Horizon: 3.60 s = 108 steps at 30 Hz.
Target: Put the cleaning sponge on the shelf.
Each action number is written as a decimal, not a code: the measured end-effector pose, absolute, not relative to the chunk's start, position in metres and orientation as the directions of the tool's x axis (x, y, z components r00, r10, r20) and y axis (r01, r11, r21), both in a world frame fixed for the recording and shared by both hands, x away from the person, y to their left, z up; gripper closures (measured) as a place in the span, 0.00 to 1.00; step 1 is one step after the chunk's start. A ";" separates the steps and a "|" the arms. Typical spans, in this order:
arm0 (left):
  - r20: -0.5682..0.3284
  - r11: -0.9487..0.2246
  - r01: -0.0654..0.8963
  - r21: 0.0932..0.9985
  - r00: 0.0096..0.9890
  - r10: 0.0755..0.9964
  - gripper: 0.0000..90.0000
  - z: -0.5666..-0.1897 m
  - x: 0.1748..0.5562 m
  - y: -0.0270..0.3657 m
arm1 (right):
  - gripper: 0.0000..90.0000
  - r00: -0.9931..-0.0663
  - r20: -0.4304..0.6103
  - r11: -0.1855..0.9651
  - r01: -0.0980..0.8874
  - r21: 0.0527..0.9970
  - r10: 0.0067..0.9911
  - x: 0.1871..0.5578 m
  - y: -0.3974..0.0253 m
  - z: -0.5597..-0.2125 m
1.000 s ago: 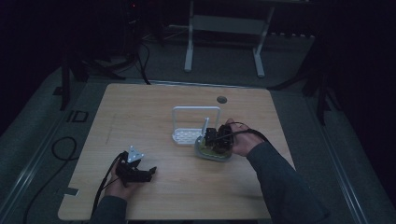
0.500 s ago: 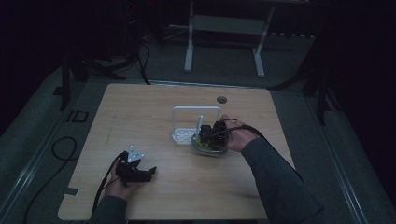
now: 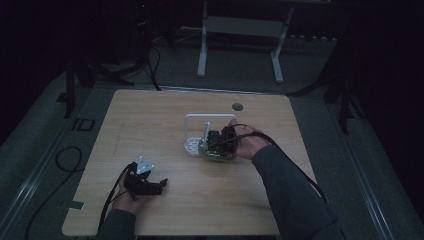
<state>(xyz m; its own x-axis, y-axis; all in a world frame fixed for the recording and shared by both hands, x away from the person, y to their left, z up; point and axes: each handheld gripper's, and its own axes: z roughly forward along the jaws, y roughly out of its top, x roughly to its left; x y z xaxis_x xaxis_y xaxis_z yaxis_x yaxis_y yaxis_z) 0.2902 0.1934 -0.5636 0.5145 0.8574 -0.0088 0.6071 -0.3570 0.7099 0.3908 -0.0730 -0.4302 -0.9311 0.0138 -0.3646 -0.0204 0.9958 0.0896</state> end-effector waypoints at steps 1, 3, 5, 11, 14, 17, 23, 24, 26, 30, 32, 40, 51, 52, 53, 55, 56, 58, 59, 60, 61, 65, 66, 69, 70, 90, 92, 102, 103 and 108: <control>-0.009 -0.357 0.607 0.710 0.514 0.857 0.13 -0.564 0.290 0.193 | 0.80 -0.930 -0.367 0.996 -0.020 0.091 0.015 0.391 -0.073 -0.431; -0.009 -0.357 0.607 0.710 0.515 0.857 0.13 -0.564 0.290 0.193 | 0.80 -0.929 -0.370 0.996 -0.020 0.092 0.016 0.393 -0.073 -0.430; -0.009 -0.357 0.607 0.710 0.515 0.857 0.13 -0.564 0.290 0.193 | 0.80 -0.926 -0.377 0.995 -0.024 0.098 0.015 0.393 -0.073 -0.430; -0.009 -0.357 0.607 0.710 0.514 0.858 0.13 -0.564 0.290 0.193 | 0.80 -0.922 -0.388 0.996 -0.037 0.084 -0.001 0.394 -0.067 -0.428; -0.009 -0.357 0.608 0.709 0.515 0.857 0.13 -0.564 0.290 0.193 | 0.80 -0.916 -0.402 0.995 -0.046 0.083 -0.009 0.394 -0.063 -0.427; -0.010 -0.356 0.607 0.710 0.514 0.858 0.13 -0.564 0.290 0.193 | 0.80 -0.915 -0.403 0.995 -0.049 0.081 -0.012 0.394 -0.062 -0.428; -0.009 -0.357 0.607 0.710 0.515 0.857 0.13 -0.564 0.290 0.193 | 0.80 -0.909 -0.416 0.996 -0.047 0.077 -0.010 0.396 -0.060 -0.432; -0.009 -0.357 0.607 0.710 0.515 0.857 0.13 -0.564 0.290 0.193 | 0.80 -0.906 -0.423 0.996 -0.050 0.077 -0.013 0.397 -0.059 -0.432; -0.009 -0.357 0.608 0.710 0.515 0.857 0.13 -0.564 0.290 0.193 | 0.80 -0.905 -0.426 0.996 -0.049 0.078 -0.011 0.398 -0.057 -0.433; -0.010 -0.357 0.608 0.710 0.515 0.857 0.13 -0.564 0.290 0.193 | 0.80 -0.903 -0.429 0.996 -0.055 0.074 -0.018 0.399 -0.052 -0.433; -0.010 -0.357 0.608 0.709 0.515 0.857 0.13 -0.564 0.290 0.193 | 0.80 -0.904 -0.428 0.996 -0.057 0.074 -0.020 0.398 -0.049 -0.432; -0.010 -0.357 0.608 0.710 0.515 0.857 0.13 -0.564 0.290 0.193 | 0.80 -0.900 -0.434 0.995 -0.065 0.074 -0.027 0.399 -0.048 -0.431; -0.010 -0.357 0.607 0.710 0.515 0.857 0.13 -0.564 0.290 0.193 | 0.80 -0.896 -0.442 0.994 -0.079 0.078 -0.037 0.402 -0.045 -0.436; -0.010 -0.356 0.607 0.710 0.515 0.857 0.13 -0.564 0.290 0.193 | 0.80 -0.895 -0.444 0.994 -0.077 0.075 -0.036 0.402 -0.045 -0.436; -0.010 -0.356 0.607 0.710 0.514 0.857 0.13 -0.564 0.290 0.193 | 0.80 -0.895 -0.445 0.994 -0.076 0.077 -0.034 0.403 -0.045 -0.438; -0.010 -0.356 0.607 0.710 0.514 0.857 0.13 -0.564 0.290 0.193 | 0.80 -0.893 -0.447 0.994 -0.082 0.077 -0.040 0.404 -0.044 -0.440; -0.010 -0.357 0.608 0.710 0.515 0.857 0.13 -0.564 0.290 0.193 | 0.80 -0.892 -0.449 0.993 -0.087 0.074 -0.045 0.404 -0.044 -0.440; -0.010 -0.356 0.608 0.710 0.514 0.857 0.13 -0.564 0.290 0.193 | 0.80 -0.889 -0.456 0.995 -0.085 0.060 -0.049 0.404 -0.043 -0.444; -0.010 -0.357 0.608 0.710 0.515 0.857 0.13 -0.564 0.290 0.193 | 0.80 -0.889 -0.455 0.994 -0.090 0.057 -0.054 0.405 -0.042 -0.445; -0.010 -0.356 0.608 0.710 0.514 0.858 0.13 -0.564 0.290 0.193 | 0.80 -0.889 -0.455 0.994 -0.092 0.050 -0.060 0.405 -0.042 -0.446; -0.010 -0.356 0.608 0.710 0.514 0.858 0.13 -0.564 0.290 0.193 | 0.80 -0.889 -0.454 0.995 -0.092 0.044 -0.062 0.405 -0.042 -0.448; -0.010 -0.356 0.608 0.710 0.514 0.858 0.13 -0.564 0.290 0.193 | 0.80 -0.883 -0.462 0.995 -0.101 0.021 -0.080 0.406 -0.039 -0.453; -0.010 -0.357 0.608 0.710 0.515 0.857 0.13 -0.564 0.290 0.193 | 0.80 -0.880 -0.467 0.994 -0.104 0.010 -0.087 0.406 -0.038 -0.455; -0.010 -0.356 0.608 0.710 0.514 0.858 0.13 -0.564 0.290 0.193 | 0.80 -0.874 -0.471 0.992 -0.121 -0.021 -0.116 0.406 -0.035 -0.457; -0.010 -0.356 0.608 0.710 0.514 0.857 0.13 -0.564 0.290 0.193 | 0.80 -0.873 -0.471 0.992 -0.127 -0.026 -0.125 0.406 -0.035 -0.458; -0.008 -0.359 0.608 0.708 0.516 0.857 0.13 -0.563 0.290 0.193 | 0.79 -0.843 -0.523 0.992 -0.117 -0.044 -0.123 0.414 -0.027 -0.474; -0.009 -0.359 0.608 0.708 0.515 0.857 0.13 -0.563 0.290 0.193 | 0.79 -0.840 -0.532 0.994 -0.106 -0.035 -0.108 0.416 -0.027 -0.475; -0.009 -0.358 0.608 0.708 0.515 0.857 0.13 -0.563 0.290 0.193 | 0.62 -0.832 -0.553 0.997 -0.074 0.025 -0.048 0.419 -0.034 -0.469; -0.009 -0.358 0.608 0.708 0.515 0.857 0.13 -0.563 0.290 0.193 | 0.60 -0.830 -0.556 0.997 -0.071 0.032 -0.041 0.418 -0.035 -0.467; -0.009 -0.357 0.608 0.709 0.515 0.857 0.13 -0.564 0.290 0.193 | 0.57 -0.813 -0.583 0.992 -0.090 0.093 -0.019 0.407 -0.041 -0.450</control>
<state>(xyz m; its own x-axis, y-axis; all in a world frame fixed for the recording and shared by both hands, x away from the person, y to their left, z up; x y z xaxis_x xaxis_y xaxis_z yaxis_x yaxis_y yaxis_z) 0.2901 0.1934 -0.5635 0.5148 0.8573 -0.0089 0.6076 -0.3575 0.7093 0.4075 -0.0414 -0.4497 -0.8126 -0.0195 -0.5825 -0.0902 0.9916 0.0927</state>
